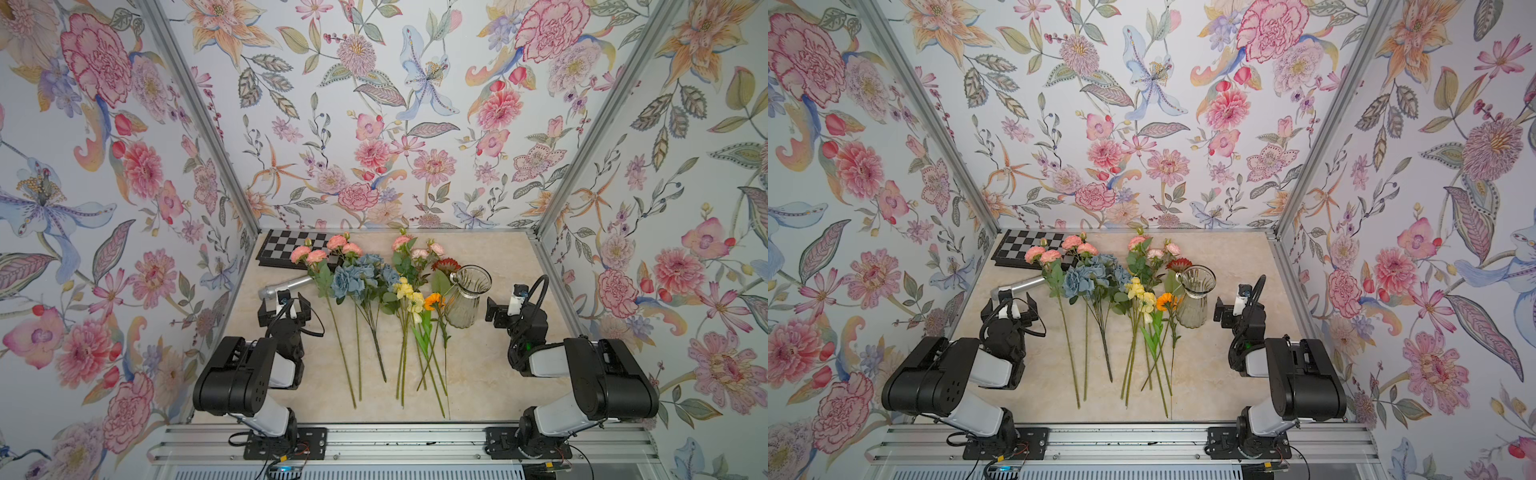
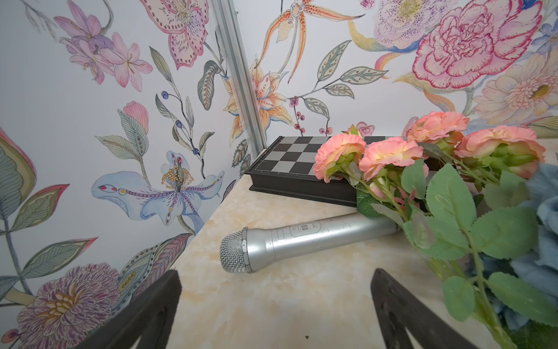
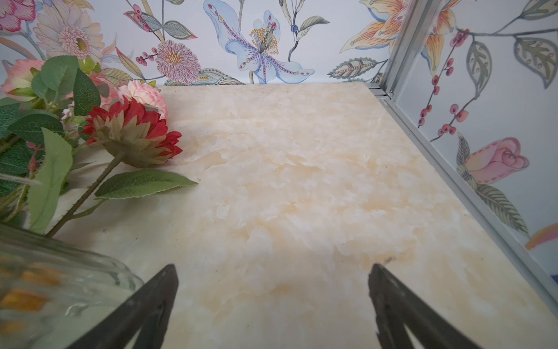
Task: Place the pink flowers into the vase
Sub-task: Pick up the flower at the center of the board.
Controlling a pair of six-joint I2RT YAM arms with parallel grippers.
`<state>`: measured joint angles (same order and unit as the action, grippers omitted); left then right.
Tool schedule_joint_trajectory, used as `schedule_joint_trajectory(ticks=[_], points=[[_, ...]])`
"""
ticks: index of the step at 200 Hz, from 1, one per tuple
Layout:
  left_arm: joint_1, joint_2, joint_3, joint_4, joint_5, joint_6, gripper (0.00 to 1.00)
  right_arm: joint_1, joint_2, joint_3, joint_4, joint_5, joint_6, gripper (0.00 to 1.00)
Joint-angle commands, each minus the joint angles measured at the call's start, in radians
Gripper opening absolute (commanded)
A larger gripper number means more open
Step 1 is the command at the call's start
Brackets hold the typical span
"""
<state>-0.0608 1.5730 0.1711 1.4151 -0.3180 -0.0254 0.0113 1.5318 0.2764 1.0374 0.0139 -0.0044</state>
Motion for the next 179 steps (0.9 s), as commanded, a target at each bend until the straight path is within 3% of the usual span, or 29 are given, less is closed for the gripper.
schedule_joint_trajectory(ticks=[1,99,137,179], points=[[0.006,0.004,0.019,0.032,0.01,0.006,1.0,-0.003,0.011,0.023,0.049,-0.014,-0.023,1.0],[0.006,0.001,0.016,0.031,0.004,0.008,0.99,-0.005,-0.002,0.028,0.03,0.022,-0.009,1.0],[0.006,-0.214,0.126,-0.328,-0.046,-0.013,0.99,-0.004,-0.124,0.061,-0.124,0.066,0.003,1.0],[0.006,-0.323,0.298,-0.597,-0.056,-0.006,1.0,-0.005,-0.313,0.14,-0.391,0.137,0.006,1.0]])
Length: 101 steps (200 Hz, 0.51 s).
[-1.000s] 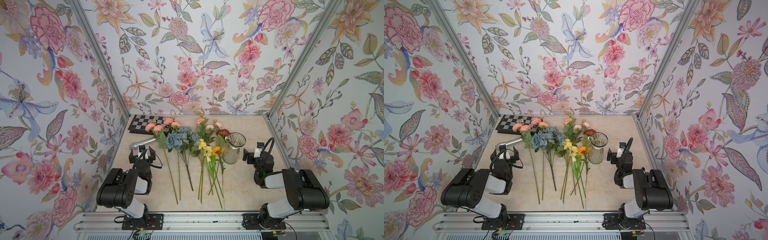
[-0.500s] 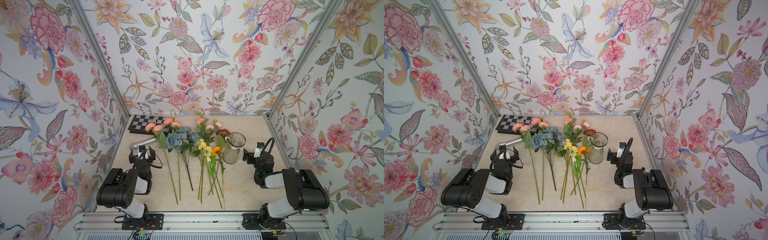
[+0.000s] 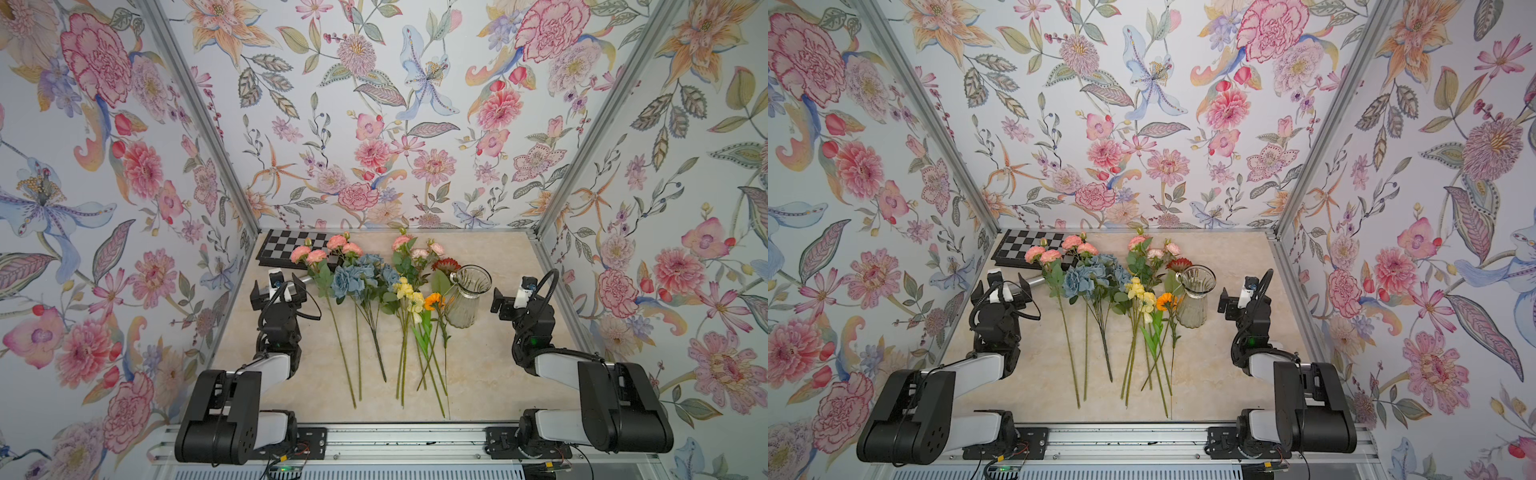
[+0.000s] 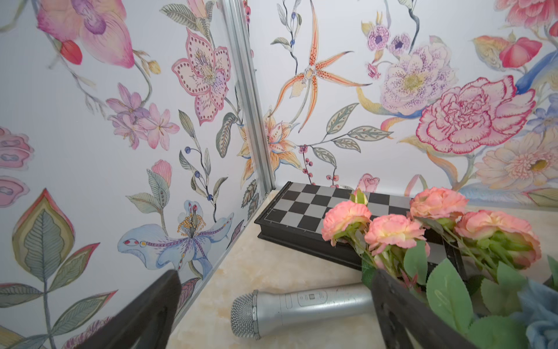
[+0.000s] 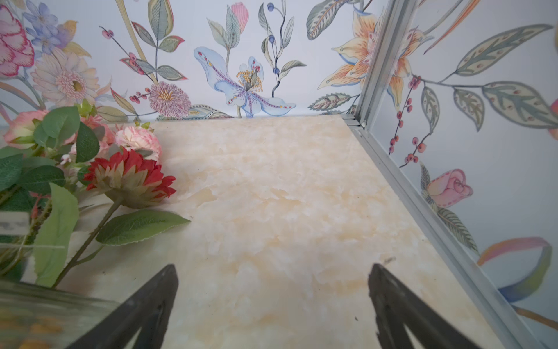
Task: Place the pink flowers into the vase
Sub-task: Pick up the flower at the center of the board.
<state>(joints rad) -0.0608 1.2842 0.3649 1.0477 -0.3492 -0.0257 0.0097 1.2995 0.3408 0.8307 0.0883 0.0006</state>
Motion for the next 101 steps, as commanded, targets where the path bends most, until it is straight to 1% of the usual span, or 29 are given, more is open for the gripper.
schedule_joint_trajectory(ticks=[1,35,73,101], points=[[0.006,-0.035,0.111,-0.242,-0.025,-0.007,0.99,-0.004,-0.084,0.08,-0.191,0.064,0.001,1.0],[0.006,-0.013,0.309,-0.535,-0.017,-0.068,1.0,-0.002,-0.165,0.188,-0.359,0.116,-0.002,1.0],[0.007,0.11,0.511,-0.817,0.074,-0.157,0.99,0.026,-0.227,0.35,-0.552,0.112,0.002,1.0],[0.007,0.208,0.609,-0.928,0.156,-0.225,0.99,0.079,-0.249,0.495,-0.68,0.097,-0.022,1.0]])
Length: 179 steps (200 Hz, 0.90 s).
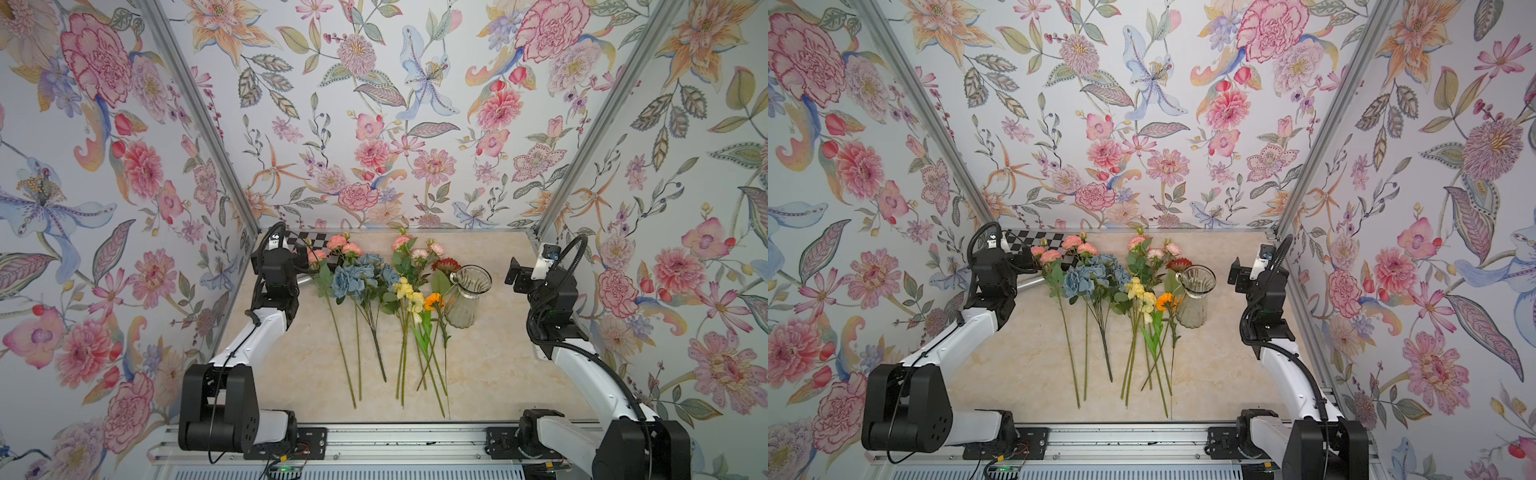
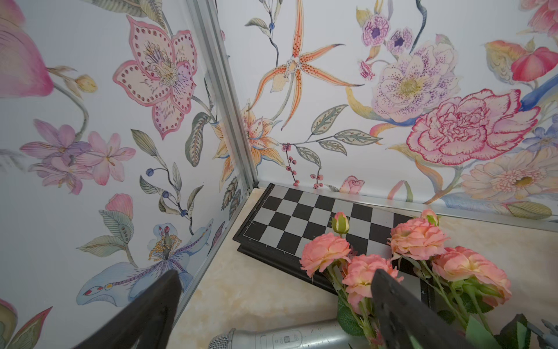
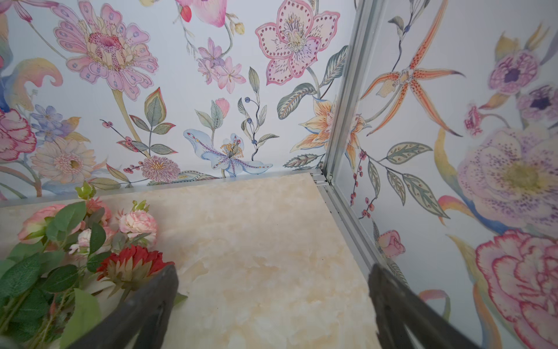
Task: Place the pink flowers into the vase
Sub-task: Pick up the flower at the center of the board.
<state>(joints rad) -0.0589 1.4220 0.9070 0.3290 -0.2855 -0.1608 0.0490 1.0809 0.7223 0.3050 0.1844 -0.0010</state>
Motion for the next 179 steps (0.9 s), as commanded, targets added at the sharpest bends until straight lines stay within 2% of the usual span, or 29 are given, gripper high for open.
schedule_joint_trajectory(ticks=[1,36,64,95,148,179], points=[[0.005,0.075,0.07,-0.212,0.095,-0.092,0.99,0.042,-0.031,0.119,-0.159,0.0,-0.021,1.0],[0.005,0.192,0.147,-0.294,0.194,-0.153,0.99,0.138,0.009,0.317,-0.305,0.014,-0.013,1.0],[0.006,0.263,0.19,-0.344,0.229,-0.189,0.97,0.262,0.082,0.475,-0.4,0.053,-0.013,1.0],[0.006,0.339,0.239,-0.388,0.272,-0.215,0.93,0.417,0.188,0.637,-0.471,0.035,-0.016,1.0],[0.005,0.441,0.329,-0.444,0.347,-0.247,0.8,0.628,0.357,0.764,-0.474,-0.045,0.006,1.0],[0.007,0.507,0.397,-0.498,0.376,-0.255,0.71,0.678,0.421,0.796,-0.474,-0.084,0.044,1.0]])
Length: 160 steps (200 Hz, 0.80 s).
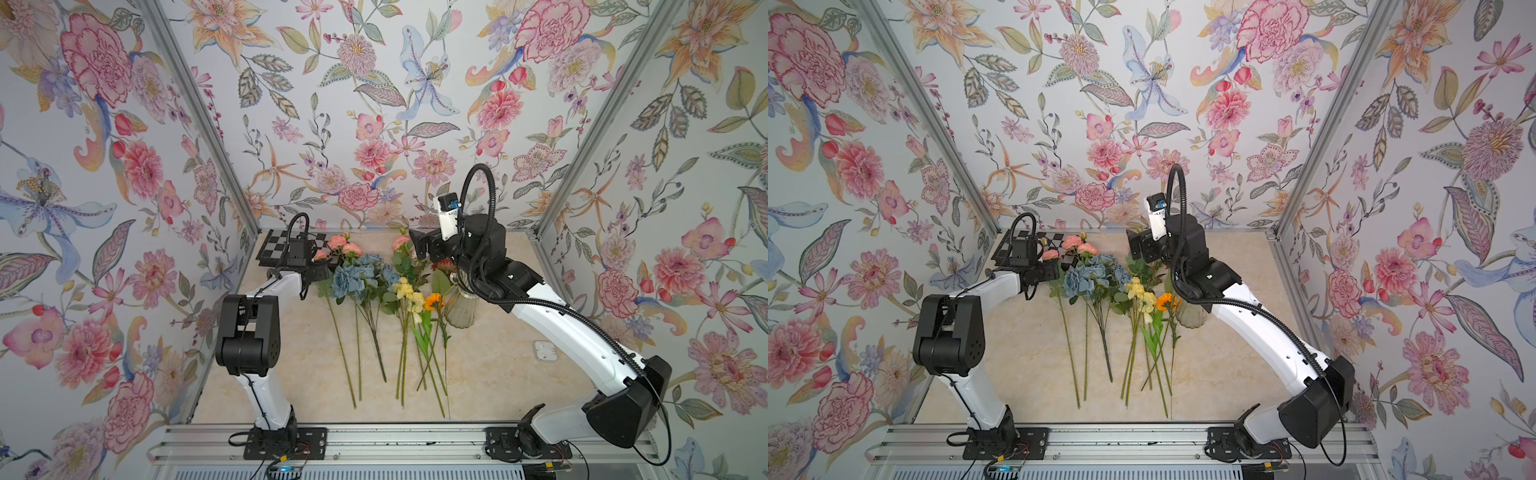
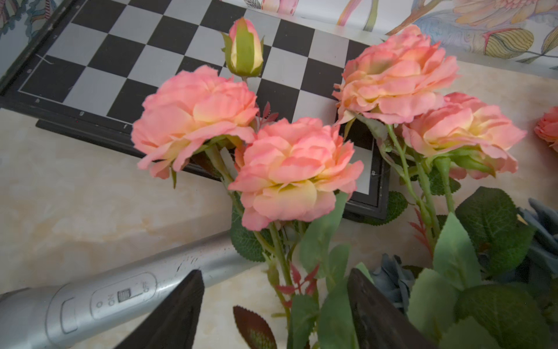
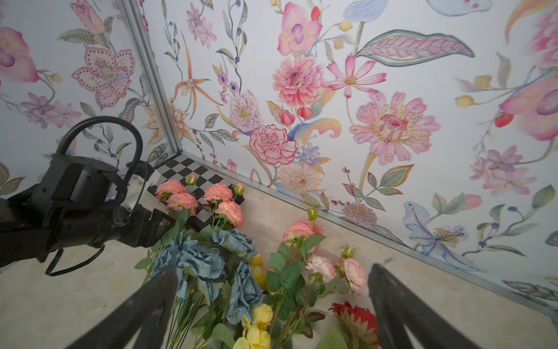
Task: Place the pink flowers into the vase
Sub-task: Pick up the flower at the center of the board.
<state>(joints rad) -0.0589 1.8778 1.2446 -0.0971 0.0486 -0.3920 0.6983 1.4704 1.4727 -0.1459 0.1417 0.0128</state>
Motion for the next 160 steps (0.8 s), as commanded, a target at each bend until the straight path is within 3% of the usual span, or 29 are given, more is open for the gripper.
schedule_joint_trajectory(ticks=[1,71,131,160], points=[[0.008,0.054,0.061,-0.074,0.043,-0.024,0.7,0.03,0.033,0.046,-0.023,-0.041,0.031,1.0],[0.006,0.156,0.164,-0.162,0.081,-0.039,0.54,0.052,0.055,0.058,-0.021,-0.027,0.033,1.0],[0.008,0.183,0.194,-0.186,0.092,-0.039,0.26,0.053,0.052,0.041,-0.021,-0.005,0.035,1.0],[0.007,0.171,0.209,-0.197,0.097,-0.047,0.18,0.052,0.05,0.037,-0.021,0.002,0.029,1.0]])
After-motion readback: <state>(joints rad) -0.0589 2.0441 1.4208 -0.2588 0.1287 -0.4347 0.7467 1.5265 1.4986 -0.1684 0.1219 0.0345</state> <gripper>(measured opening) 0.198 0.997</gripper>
